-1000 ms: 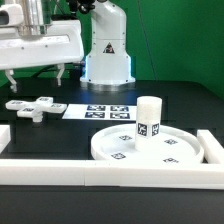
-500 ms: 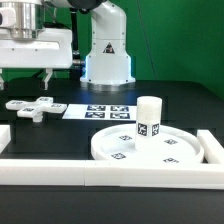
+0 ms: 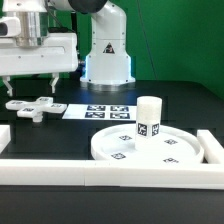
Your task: Assemble round table
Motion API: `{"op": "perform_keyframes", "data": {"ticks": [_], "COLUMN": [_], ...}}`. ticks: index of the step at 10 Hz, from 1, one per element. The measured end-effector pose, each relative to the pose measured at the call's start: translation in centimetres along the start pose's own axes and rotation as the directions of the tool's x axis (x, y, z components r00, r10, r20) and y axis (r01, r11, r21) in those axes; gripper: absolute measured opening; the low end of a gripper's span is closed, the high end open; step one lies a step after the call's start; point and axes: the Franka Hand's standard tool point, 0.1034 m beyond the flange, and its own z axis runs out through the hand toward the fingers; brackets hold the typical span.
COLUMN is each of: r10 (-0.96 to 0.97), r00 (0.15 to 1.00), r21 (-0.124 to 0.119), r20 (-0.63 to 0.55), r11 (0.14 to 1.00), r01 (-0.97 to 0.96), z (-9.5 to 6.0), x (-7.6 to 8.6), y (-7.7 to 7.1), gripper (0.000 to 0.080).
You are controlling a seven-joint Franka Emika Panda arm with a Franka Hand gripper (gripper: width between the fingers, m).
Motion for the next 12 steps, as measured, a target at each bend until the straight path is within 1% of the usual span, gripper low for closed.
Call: {"op": "perform_keyframes", "data": {"ticks": [1, 2, 4, 5, 6, 9, 10, 12], "r10": [0.0, -0.021, -0.053, -0.093, -0.095, -0.095, -0.096, -0.098], "r00": [1.0, 1.0, 0.998, 0.995, 0.995, 0.995, 0.995, 0.994], "r21": [0.001, 0.006, 0.015, 0.031, 0.042, 0.043, 0.04, 0.043], "r20": [0.002, 0.011, 0.017, 0.026, 0.033, 0.034, 0.034, 0.04], "r11": [1.0, 1.0, 0.998, 0.995, 0.995, 0.995, 0.995, 0.994], "r01": [0.0, 0.021, 0.053, 0.092, 0.094, 0.093, 0.094, 0.097], "z": [0.1, 0.5, 0.8, 1.1, 1.4, 1.4, 1.5, 1.9], "x": [-0.1, -0.6, -0.8, -1.0, -1.2, -1.2, -1.2, -1.3], "y": [0.0, 0.1, -0.4, -0.6, -0.9, -0.9, -0.9, -1.1], "gripper": [0.0649, 0.0649, 0.0649, 0.0649, 0.0649, 0.0649, 0.0649, 0.0649]}}
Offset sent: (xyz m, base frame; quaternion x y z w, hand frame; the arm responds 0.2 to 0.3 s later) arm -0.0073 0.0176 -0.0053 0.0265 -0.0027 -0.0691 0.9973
